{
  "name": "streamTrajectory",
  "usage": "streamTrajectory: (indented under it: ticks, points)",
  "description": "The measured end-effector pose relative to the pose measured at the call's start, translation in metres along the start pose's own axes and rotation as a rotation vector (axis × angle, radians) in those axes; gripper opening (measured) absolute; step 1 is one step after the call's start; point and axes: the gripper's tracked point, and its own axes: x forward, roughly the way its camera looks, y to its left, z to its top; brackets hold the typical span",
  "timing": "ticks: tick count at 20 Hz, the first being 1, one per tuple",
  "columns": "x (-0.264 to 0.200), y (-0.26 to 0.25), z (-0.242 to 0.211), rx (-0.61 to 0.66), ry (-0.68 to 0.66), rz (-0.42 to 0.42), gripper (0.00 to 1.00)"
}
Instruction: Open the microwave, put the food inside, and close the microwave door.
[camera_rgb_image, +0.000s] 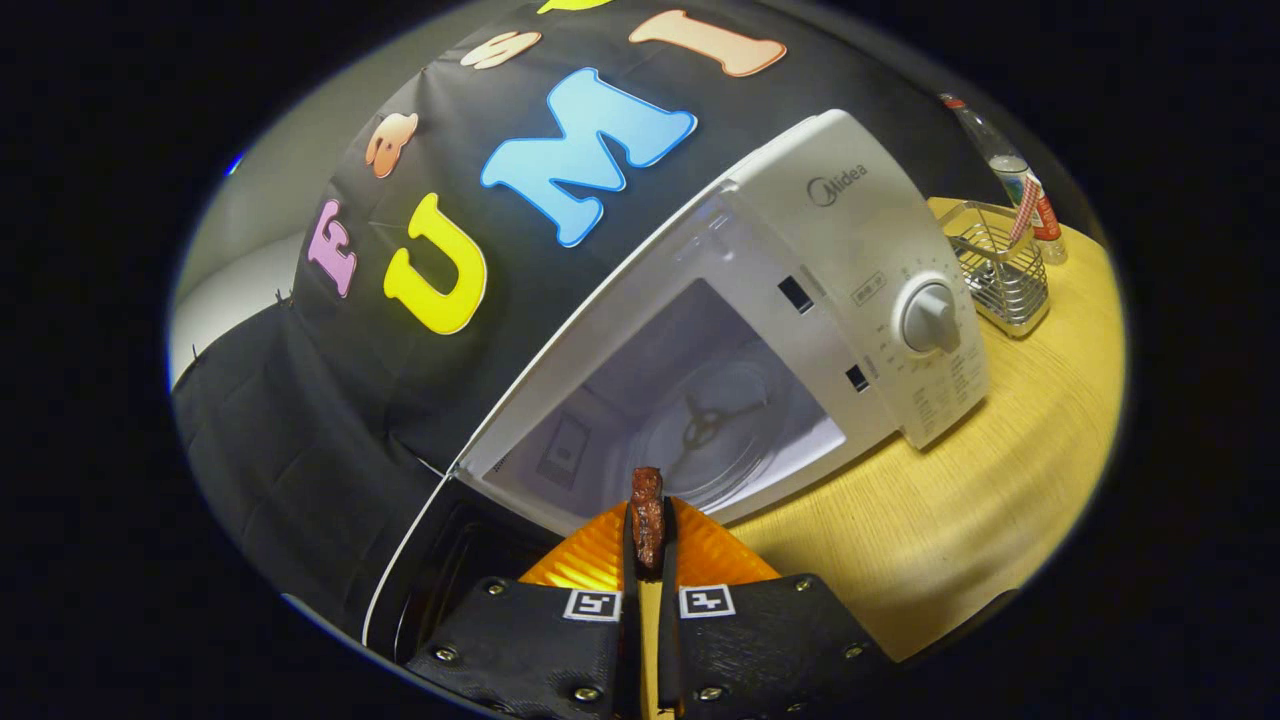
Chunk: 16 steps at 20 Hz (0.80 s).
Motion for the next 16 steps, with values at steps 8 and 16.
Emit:
streamTrajectory:
  ticks: [8, 16]
  points:
    - [0.069, 0.009, -0.003, -0.007, -0.113, -0.012, 0.06]
    - [0.112, -0.015, 0.002, -0.028, -0.149, -0.076, 0.09]
